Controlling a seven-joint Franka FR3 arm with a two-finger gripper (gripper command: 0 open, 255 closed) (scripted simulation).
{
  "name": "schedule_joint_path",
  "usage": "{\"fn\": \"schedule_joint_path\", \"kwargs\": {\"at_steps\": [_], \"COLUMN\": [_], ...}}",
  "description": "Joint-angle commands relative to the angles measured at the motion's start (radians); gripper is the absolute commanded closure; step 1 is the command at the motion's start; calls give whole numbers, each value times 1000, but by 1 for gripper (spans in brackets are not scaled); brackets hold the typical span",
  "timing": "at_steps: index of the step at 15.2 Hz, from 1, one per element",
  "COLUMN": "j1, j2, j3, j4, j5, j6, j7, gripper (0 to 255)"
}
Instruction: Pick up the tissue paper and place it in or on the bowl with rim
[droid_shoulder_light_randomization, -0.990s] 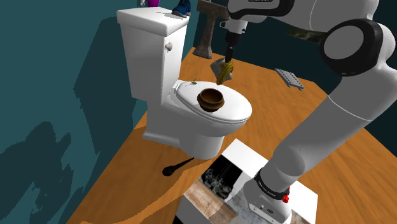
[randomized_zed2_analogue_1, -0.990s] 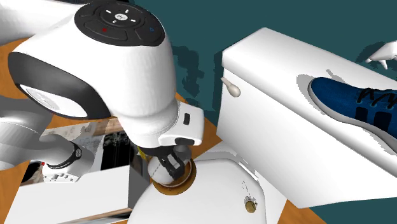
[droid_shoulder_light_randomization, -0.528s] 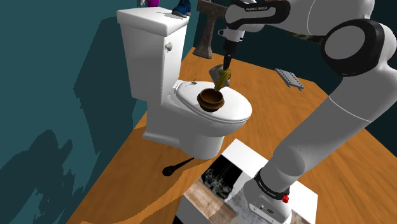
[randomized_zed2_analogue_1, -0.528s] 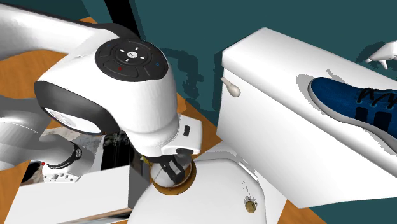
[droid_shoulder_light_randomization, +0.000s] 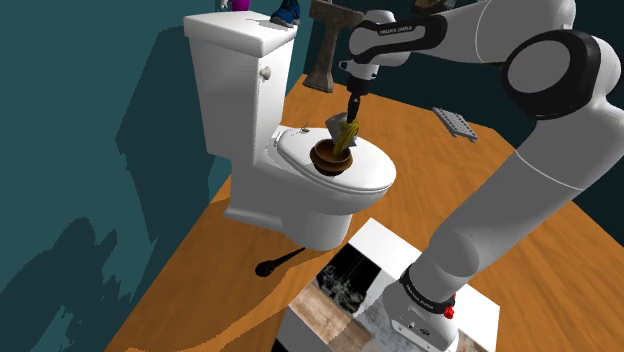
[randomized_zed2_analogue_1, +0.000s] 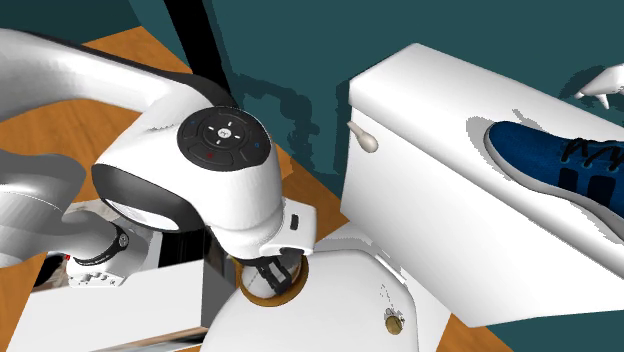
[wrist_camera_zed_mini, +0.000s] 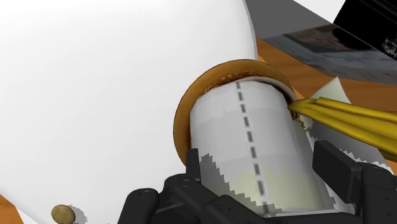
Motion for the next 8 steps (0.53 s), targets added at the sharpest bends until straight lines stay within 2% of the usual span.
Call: {"fn": "schedule_joint_path", "kwargs": {"at_steps": [1, 8], "j1": [0, 0], "j2": [4, 5], "j3": [0, 0], "j4": [-22, -26], "j5": [1, 1], "j6": [27, 33], "j7": [2, 2], "gripper": [255, 255]}}
